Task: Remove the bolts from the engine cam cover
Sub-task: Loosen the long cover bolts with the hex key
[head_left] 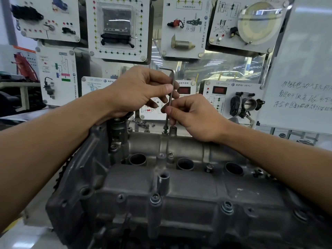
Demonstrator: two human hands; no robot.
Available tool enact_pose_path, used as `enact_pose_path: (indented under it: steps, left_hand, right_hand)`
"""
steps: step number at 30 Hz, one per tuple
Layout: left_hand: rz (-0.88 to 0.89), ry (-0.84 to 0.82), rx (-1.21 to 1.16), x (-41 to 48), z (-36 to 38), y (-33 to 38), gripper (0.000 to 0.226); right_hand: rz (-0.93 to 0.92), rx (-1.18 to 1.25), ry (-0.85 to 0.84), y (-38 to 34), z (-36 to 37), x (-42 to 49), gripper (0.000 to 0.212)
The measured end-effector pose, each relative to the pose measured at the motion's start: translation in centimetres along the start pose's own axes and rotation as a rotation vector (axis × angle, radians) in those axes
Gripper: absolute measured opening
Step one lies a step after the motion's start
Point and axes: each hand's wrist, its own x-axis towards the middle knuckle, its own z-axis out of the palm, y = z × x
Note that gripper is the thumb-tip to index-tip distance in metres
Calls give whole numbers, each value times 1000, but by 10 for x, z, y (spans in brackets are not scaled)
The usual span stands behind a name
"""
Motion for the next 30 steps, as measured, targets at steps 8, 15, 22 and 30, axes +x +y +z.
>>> enact_pose_path:
  steps: [8,15,22,30]
  left_hand:
    - [7,94,-3,4,-1,-3,18]
    - [16,168,-50,5,0,-5,21]
    - [18,-15,19,1,0,-1,14]
    - [23,108,-2,3,2,-1,20]
  right_hand:
    - [64,93,174,0,6,2,29]
    - [27,27,126,-2,4,2,21]
    - [12,-17,-37,-2,-2,1,31]
    - [42,80,93,-1,4,0,23]
